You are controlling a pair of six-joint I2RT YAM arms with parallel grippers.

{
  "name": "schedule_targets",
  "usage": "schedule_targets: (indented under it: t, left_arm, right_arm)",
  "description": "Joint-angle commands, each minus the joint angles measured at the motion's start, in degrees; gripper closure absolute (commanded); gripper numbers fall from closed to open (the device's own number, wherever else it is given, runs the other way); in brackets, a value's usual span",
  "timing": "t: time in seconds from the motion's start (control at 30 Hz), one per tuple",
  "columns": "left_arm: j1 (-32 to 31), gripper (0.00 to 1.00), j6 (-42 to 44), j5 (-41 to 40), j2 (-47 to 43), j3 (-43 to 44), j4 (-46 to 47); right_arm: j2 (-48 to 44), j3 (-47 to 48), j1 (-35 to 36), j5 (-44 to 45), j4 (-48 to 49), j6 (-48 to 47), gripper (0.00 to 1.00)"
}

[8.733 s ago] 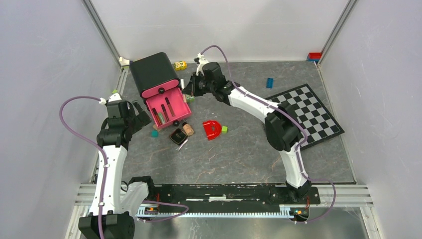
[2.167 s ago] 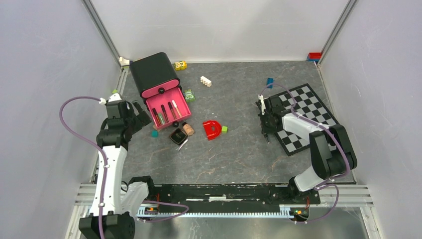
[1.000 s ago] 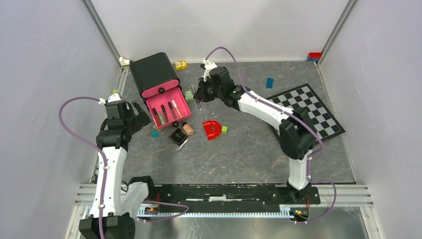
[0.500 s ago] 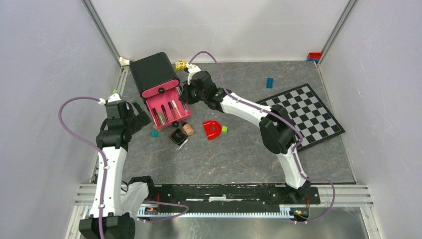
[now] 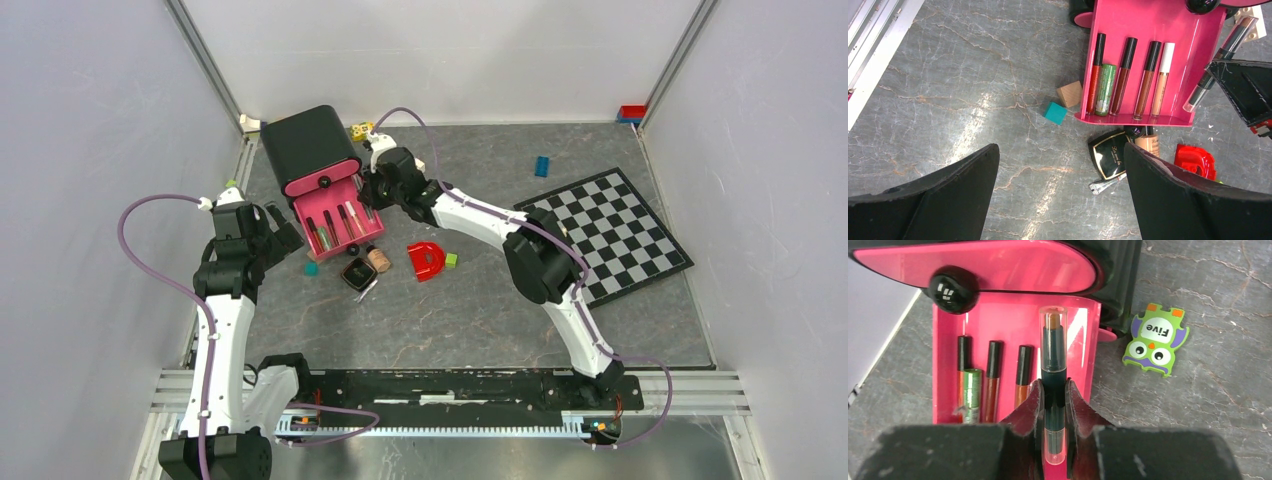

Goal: Organize the makeup
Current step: Place the makeup in the drawer.

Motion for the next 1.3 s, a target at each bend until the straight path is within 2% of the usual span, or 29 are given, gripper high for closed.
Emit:
schedule_targets:
  t: [0.0, 0.9, 1.27]
  left_arm:
    - [0.3, 0.0, 0.5, -0.4, -0.8, 0.2, 2.0]
    - [0.4, 0.0, 0.6, -0.2, -1.0, 0.2, 2.0]
    - [0.4, 0.0, 0.6, -0.4, -1.3, 0.2, 2.0]
  right_arm:
    - [1.0, 3.2, 0.5, 3.7, 2.0, -2.1, 1.0]
    - [5.4, 6.1, 3.2, 11.1, 0.8, -3.4, 0.96]
    - [7.3, 7.3, 3.7, 11.3, 0.9, -3.2, 0.93]
